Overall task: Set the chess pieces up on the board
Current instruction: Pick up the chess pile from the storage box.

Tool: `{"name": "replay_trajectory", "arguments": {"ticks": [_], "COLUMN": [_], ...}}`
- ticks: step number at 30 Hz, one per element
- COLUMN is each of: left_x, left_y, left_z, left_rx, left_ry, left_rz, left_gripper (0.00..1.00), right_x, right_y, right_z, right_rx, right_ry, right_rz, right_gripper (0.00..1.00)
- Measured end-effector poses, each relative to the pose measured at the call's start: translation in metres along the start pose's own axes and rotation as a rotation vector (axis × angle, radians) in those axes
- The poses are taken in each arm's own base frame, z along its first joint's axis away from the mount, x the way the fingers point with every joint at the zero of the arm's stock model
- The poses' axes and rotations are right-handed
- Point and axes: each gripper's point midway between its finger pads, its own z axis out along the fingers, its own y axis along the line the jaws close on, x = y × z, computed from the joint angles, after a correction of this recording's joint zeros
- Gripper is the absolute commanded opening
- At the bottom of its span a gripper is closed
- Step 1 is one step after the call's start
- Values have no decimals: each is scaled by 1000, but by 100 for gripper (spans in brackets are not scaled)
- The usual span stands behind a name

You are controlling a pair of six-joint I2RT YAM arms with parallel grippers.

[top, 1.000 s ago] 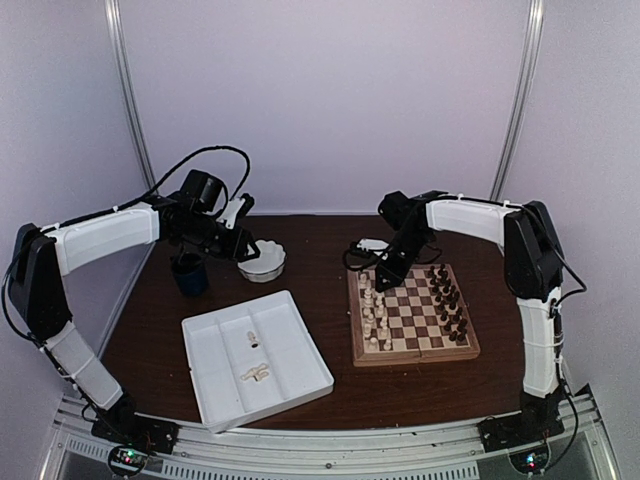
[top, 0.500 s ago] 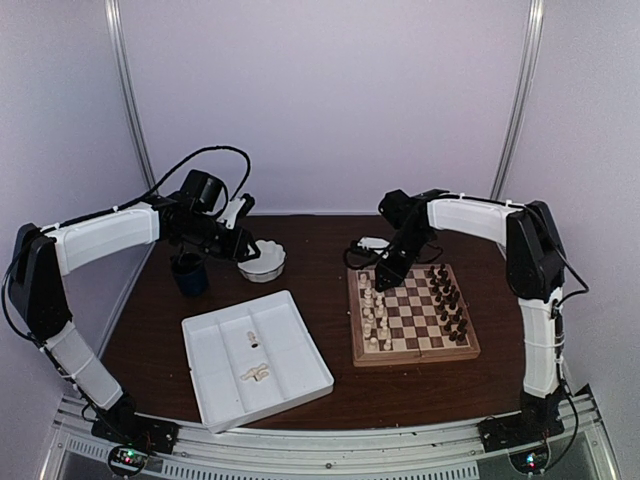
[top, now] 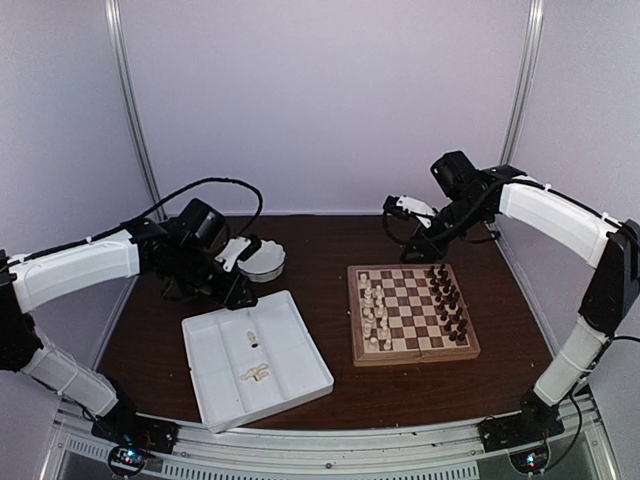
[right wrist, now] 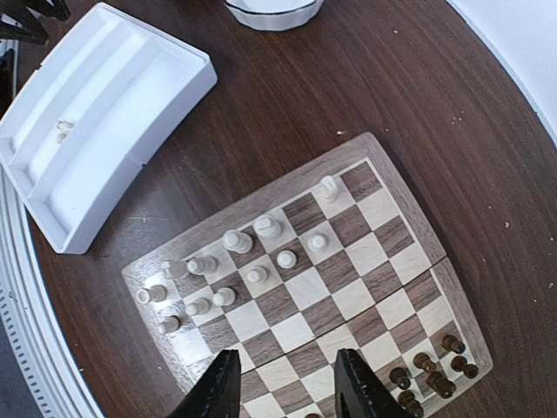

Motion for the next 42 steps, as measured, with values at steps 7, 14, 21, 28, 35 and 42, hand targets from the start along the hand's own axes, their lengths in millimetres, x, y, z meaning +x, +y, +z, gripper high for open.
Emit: {"name": "replay_trajectory", "arguments": {"ticks": [7,14,21,28,35,42], "left_x": [62,107,139,145,156,158], "left_y": [-4,-35,-30,-21,-16,-14], "left_z": [13,35,57,63,72,78], "left_rx": [26,35,-52,-98,-128,-138], "left_ry": [131,275,408,440,489,501], "left_rz": [-6,111,185,207,242,269], "left_gripper": [36,30,27,26,21,7], "right_x": [7,17,11,12,11,11], "right_y": [21,29,32,33,33,33], "right_z": [7,15,5,6,6,6], "right_rx": [-90,-120,-109,-113,-114,-113], "right_ry": [-28,-22,-68,-72,-77,-79], "right_rz": [-3,4,-16,-18,-19,-20], "right_gripper": [43,43,44,44,44,44]}}
